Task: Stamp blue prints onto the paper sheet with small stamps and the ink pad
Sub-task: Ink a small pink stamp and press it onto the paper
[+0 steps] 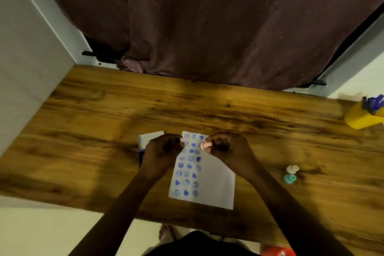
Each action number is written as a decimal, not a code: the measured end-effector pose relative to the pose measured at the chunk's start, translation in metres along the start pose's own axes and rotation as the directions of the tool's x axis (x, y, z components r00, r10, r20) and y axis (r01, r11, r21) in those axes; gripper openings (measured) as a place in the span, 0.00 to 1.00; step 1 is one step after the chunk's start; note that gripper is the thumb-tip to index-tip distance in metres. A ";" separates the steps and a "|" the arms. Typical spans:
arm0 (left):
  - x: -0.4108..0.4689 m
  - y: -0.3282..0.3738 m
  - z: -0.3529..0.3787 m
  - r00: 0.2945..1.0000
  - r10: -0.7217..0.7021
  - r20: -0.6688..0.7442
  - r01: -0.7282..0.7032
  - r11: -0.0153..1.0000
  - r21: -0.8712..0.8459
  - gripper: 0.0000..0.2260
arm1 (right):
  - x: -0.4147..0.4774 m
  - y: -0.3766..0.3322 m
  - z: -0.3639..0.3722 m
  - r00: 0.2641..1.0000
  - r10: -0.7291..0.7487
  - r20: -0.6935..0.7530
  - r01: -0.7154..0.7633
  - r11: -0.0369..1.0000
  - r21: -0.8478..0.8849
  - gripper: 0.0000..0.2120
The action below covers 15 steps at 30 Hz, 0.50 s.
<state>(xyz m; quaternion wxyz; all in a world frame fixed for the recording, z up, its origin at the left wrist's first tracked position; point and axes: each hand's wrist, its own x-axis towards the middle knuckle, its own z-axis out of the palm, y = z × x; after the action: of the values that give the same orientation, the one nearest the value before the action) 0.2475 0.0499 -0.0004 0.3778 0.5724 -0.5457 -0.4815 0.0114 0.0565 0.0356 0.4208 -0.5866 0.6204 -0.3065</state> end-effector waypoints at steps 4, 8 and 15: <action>-0.003 -0.021 -0.047 0.992 -0.039 -0.119 0.032 0.998 -0.057 0.06 | 0.014 -0.013 0.043 0.996 -0.066 0.067 0.074 0.989 -0.125 0.09; -0.009 -0.042 -0.085 0.987 -0.041 -0.157 0.037 0.999 -0.029 0.11 | 0.027 -0.029 0.090 0.971 -0.182 0.155 0.216 0.946 -0.243 0.08; -0.019 -0.052 -0.122 0.986 0.046 -0.161 -0.045 0.999 0.011 0.07 | 0.043 -0.044 0.145 0.946 -0.195 0.258 0.290 0.864 -0.412 0.07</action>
<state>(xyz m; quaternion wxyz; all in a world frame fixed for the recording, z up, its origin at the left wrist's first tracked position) 0.3798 0.0637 -0.0169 0.4296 0.5982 -0.5280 -0.4228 0.1618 0.0250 0.0006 0.2958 -0.7694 0.5474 -0.1443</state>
